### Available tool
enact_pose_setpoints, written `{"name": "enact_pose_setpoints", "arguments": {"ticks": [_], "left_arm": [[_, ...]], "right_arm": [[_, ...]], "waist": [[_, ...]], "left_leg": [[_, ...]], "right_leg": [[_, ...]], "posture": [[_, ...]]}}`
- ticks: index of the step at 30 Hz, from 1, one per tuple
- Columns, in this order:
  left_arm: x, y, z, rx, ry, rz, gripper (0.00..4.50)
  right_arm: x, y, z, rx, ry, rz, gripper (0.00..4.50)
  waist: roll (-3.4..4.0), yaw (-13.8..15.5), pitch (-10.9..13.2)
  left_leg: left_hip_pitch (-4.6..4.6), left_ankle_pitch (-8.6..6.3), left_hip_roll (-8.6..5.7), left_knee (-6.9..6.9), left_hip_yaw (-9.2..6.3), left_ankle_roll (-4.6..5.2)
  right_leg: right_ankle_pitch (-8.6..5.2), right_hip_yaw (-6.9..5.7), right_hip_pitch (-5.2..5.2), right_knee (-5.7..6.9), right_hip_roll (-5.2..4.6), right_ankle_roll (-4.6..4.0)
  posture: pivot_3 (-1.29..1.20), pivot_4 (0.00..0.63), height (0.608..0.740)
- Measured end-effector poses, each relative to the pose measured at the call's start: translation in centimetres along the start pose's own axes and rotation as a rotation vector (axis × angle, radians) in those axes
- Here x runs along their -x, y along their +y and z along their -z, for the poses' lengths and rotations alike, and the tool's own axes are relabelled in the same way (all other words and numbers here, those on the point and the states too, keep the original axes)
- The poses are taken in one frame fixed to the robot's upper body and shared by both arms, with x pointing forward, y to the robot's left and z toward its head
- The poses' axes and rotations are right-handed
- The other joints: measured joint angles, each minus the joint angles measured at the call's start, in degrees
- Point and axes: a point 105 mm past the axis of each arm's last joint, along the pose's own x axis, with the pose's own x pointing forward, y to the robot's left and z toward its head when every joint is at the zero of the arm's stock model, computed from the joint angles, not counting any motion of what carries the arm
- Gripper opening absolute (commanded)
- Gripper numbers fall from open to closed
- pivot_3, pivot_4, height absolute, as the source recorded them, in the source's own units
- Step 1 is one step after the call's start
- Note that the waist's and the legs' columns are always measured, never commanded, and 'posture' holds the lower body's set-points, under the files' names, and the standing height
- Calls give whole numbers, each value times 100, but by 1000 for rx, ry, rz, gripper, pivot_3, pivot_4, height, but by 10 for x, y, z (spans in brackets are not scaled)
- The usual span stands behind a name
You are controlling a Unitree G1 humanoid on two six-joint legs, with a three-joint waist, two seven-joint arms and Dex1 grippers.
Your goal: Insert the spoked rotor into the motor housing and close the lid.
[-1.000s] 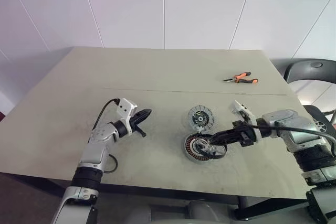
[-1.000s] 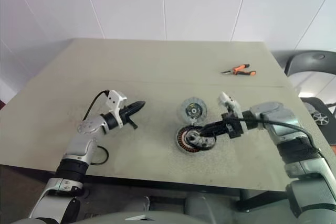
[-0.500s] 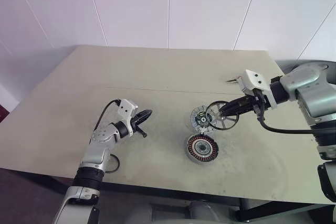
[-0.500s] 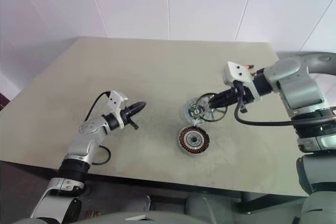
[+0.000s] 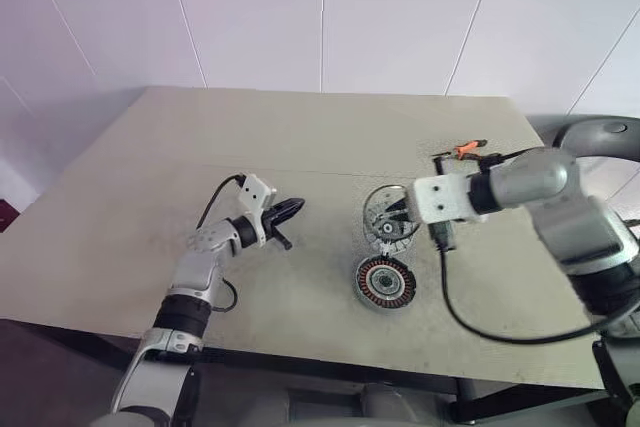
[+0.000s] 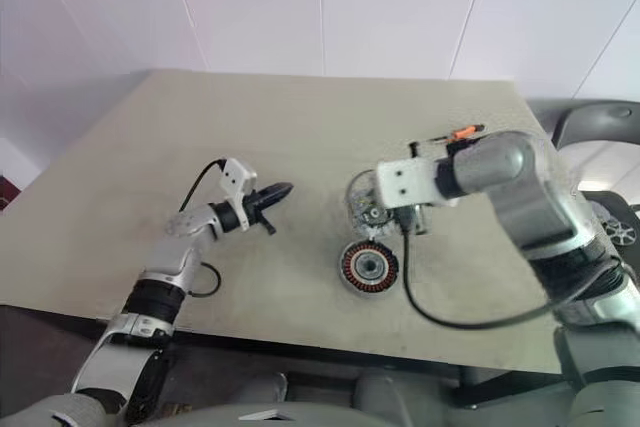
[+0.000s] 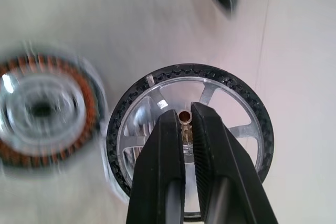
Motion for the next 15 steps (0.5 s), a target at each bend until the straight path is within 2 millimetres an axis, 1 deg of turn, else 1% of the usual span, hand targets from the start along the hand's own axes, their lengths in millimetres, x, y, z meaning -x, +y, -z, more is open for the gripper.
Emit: {"name": "enact_pose_setpoints", "arguments": {"ticks": [2,3,5,7,8,10,12,15], "left_arm": [[-3,2,3,-1,16,12,0],[-4,3,5,3,25,18,0],[-11,2,3,7,22,43,0],[-20,0,-4,-7,8,67,0],[-23,0,-8,-15,1,78,0],[-31,-3,-15,-27,-10,107,0],[-36,-6,-17,-30,-15,132,0],[-42,-10,-12,-18,5,160,0]], "right_arm": [[4,11,6,-56,28,-6,13],[7,11,7,-66,40,3,13],[16,5,5,-56,57,61,13],[24,-4,0,-27,56,131,13],[26,-6,-1,-19,55,154,13],[30,-8,-1,-7,66,200,13],[33,-4,0,-5,76,234,13],[35,6,2,-16,84,259,13]], "waist": [[0,51,0],[-1,49,1],[-4,50,3],[-15,43,9],[-17,37,10],[-19,34,11],[-21,36,12],[-24,33,14]], "left_leg": [[-7,-1,-6,3,2,2],[-7,-1,-9,5,6,3],[-5,-1,-11,8,6,3],[4,-1,-8,7,6,3],[4,-1,-6,7,6,3],[4,-1,-5,5,7,3],[3,-1,-5,0,7,3],[-3,-3,-5,0,9,6]], "right_leg": [[-1,1,-2,-4,-14,1],[-1,2,-2,-4,-15,1],[-2,2,1,-3,-14,1],[-3,1,7,-1,-6,4],[-13,1,7,-2,-3,20],[-14,1,6,-2,-1,22],[-14,1,5,-3,-2,23],[-10,4,-3,-2,-2,18]], "posture": [[0,0,740],[0,0,740],[0,0,740],[0,0,740],[0,0,740],[0,0,740],[0,0,740],[0,0,740]]}}
